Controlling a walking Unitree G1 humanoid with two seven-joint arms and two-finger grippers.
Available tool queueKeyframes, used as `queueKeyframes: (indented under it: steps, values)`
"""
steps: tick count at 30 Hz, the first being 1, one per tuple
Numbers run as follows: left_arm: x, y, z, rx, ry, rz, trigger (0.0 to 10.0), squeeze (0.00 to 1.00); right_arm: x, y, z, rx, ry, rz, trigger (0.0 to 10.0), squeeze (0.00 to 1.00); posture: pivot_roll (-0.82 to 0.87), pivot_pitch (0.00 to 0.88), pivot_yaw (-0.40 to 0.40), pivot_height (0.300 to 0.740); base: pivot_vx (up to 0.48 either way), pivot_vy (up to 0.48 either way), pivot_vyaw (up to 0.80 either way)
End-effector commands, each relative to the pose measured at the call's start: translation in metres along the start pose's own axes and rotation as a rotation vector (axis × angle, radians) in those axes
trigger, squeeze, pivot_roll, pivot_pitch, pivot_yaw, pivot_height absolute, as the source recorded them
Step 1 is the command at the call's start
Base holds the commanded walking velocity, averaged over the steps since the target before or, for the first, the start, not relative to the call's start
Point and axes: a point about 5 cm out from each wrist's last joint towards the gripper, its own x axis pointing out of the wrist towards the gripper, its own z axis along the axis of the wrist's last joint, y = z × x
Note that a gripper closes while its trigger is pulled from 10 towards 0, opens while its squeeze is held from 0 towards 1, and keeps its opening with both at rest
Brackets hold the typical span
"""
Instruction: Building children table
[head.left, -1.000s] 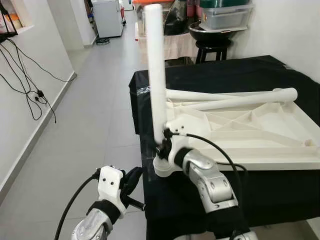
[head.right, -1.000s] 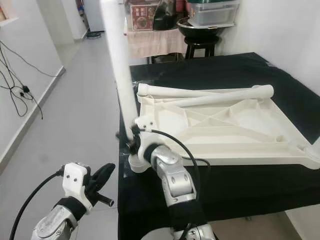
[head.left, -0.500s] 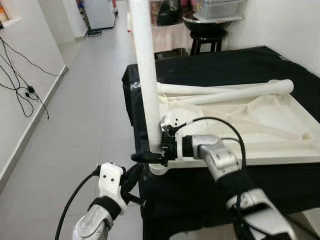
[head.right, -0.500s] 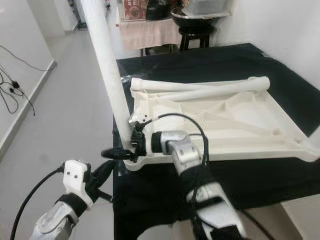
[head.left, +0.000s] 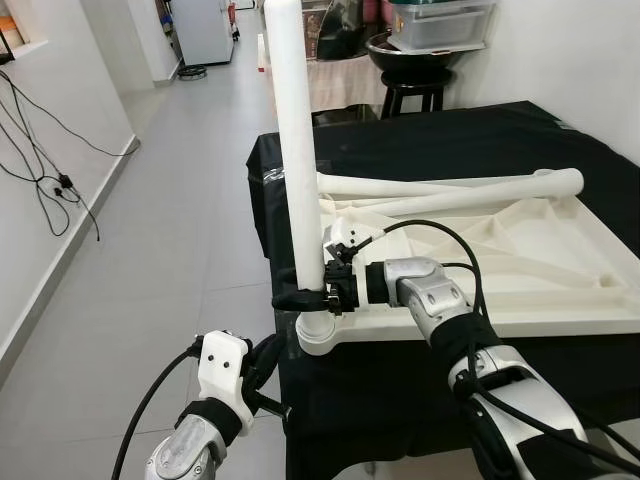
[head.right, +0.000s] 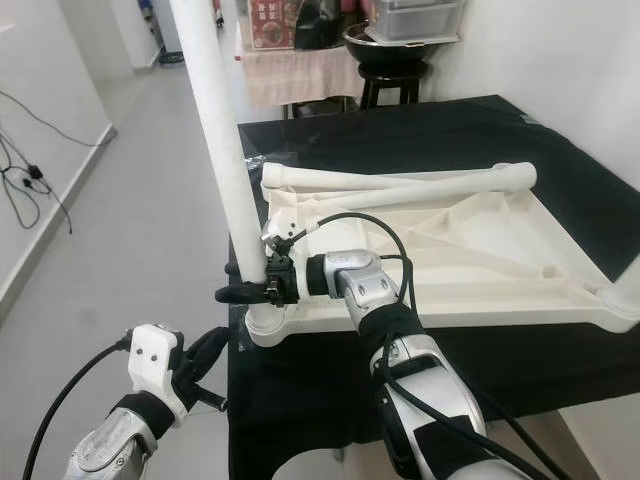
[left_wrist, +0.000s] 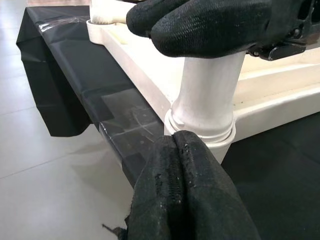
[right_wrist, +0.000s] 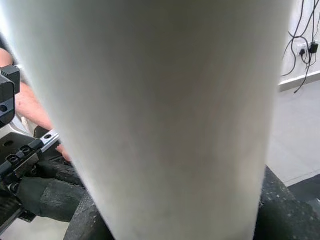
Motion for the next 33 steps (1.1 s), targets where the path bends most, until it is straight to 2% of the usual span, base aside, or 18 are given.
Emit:
queueKeyframes:
  steps: [1, 2, 3, 4, 6, 9, 12, 17, 18, 20, 21, 22, 23, 25, 29, 30, 32, 33]
  values:
    - [-0.001, 0.0, -0.002, 0.002, 0.005, 0.006, 10.0, 0.0, -0.003, 0.001, -0.017, 0.062, -0.006, -0.059, 0.0, 0.0, 0.02, 0.015, 0.023, 0.74, 0.0, 0.0, 0.0]
    - [-0.003, 0.0, -0.001, 0.002, 0.004, 0.006, 10.0, 0.0, 0.0, -0.001, -0.023, 0.076, -0.017, -0.288, 0.0, 0.0, 0.02, 0.027, 0.032, 0.74, 0.0, 0.0, 0.0]
    - [-0.003, 0.0, -0.001, 0.002, 0.004, 0.006, 10.0, 0.0, 0.0, -0.001, -0.023, 0.076, -0.017, -0.288, 0.0, 0.0, 0.02, 0.027, 0.032, 0.74, 0.0, 0.0, 0.0]
    - [-0.004, 0.001, 0.0, 0.003, 0.004, 0.007, 10.0, 0.0, 0.0, -0.001, -0.026, 0.089, -0.023, -0.46, 0.0, 0.0, 0.01, 0.031, 0.034, 0.74, 0.0, 0.0, 0.0]
    - [-0.006, 0.003, 0.001, 0.001, 0.003, 0.009, 10.0, 0.0, 0.004, 0.037, -0.063, 0.235, 0.037, -0.757, 0.0, 0.0, -0.02, 0.045, 0.04, 0.74, 0.0, 0.0, 0.0]
    - [-0.007, 0.004, 0.001, -0.003, 0.012, -0.007, 10.0, 0.0, 0.004, 0.05, -0.051, 0.132, -0.056, -0.768, 0.0, 0.0, 0.0, 0.053, 0.043, 0.74, 0.0, 0.0, 0.0]
    - [-0.008, 0.005, 0.0, 0.005, 0.021, -0.009, 10.0, 0.0, -0.014, 0.023, -0.055, 0.234, -0.067, -0.89, 0.0, 0.0, 0.03, 0.049, 0.039, 0.74, 0.0, 0.0, 0.0]
    - [-0.011, 0.006, 0.001, 0.01, 0.017, 0.008, 10.0, 0.0, -0.002, 0.031, -0.05, 0.178, -0.047, -0.811, 0.0, 0.0, 0.03, 0.054, 0.043, 0.74, 0.0, 0.0, 0.0]
    - [-0.012, 0.006, 0.001, 0.011, 0.015, 0.015, 10.0, 0.0, 0.002, 0.033, -0.048, 0.18, -0.055, -0.776, 2.9, 0.0, 0.03, 0.054, 0.043, 0.74, 0.0, 0.0, 0.0]
    - [-0.012, 0.006, 0.001, 0.011, 0.015, 0.015, 10.0, 0.0, 0.002, 0.033, -0.048, 0.18, -0.055, -0.776, 2.9, 0.0, 0.03, 0.054, 0.043, 0.74, 0.0, 0.0, 0.0]
    - [-0.012, 0.006, 0.001, 0.012, 0.014, 0.018, 10.0, 0.0, 0.004, 0.033, -0.046, 0.201, -0.074, -0.744, 10.0, 0.0, 0.03, 0.054, 0.043, 0.74, 0.0, 0.0, 0.0]
    - [-0.012, 0.006, 0.001, 0.01, 0.016, 0.017, 10.0, 0.0, 0.012, 0.041, -0.034, 0.181, -0.134, -0.606, 10.0, 1.0, 0.03, 0.05, 0.051, 0.74, 0.0, 0.0, 0.0]
    - [-0.012, 0.006, 0.001, 0.01, 0.016, 0.017, 10.0, 0.0, 0.012, 0.041, -0.034, 0.181, -0.134, -0.606, 10.0, 1.0, 0.03, 0.05, 0.051, 0.74, 0.0, 0.0, 0.0]
    - [-0.011, 0.006, 0.001, 0.006, 0.019, 0.01, 10.0, 0.0, 0.022, 0.054, -0.014, 0.117, -0.198, -0.332, 10.0, 1.0, 0.04, 0.043, 0.053, 0.74, 0.0, 0.0, 0.0]
    - [-0.01, 0.006, 0.001, 0.004, 0.021, 0.007, 10.0, 0.0, 0.024, 0.051, -0.011, 0.082, -0.176, -0.215, 10.0, 0.95, 0.04, 0.038, 0.05, 0.74, 0.0, 0.0, 0.0]
    - [-0.009, 0.006, 0.001, 0.003, 0.02, 0.006, 10.0, 0.0, 0.024, 0.048, -0.01, 0.04, -0.152, -0.121, 10.0, 0.0, 0.05, 0.032, 0.048, 0.74, 0.0, 0.0, 0.0]
    - [-0.008, 0.006, 0.001, 0.003, 0.02, 0.006, 10.0, 0.0, 0.024, 0.047, -0.009, 0.015, -0.134, -0.063, 10.0, 0.0, 0.05, 0.032, 0.048, 0.74, 0.0, 0.0, 0.0]
    - [-0.008, 0.005, 0.0, 0.003, 0.019, 0.006, 10.0, 0.0, 0.022, 0.048, -0.009, -0.013, -0.104, 0.043, 10.0, 0.0, 0.05, 0.029, 0.042, 0.74, 0.0, 0.0, 0.0]
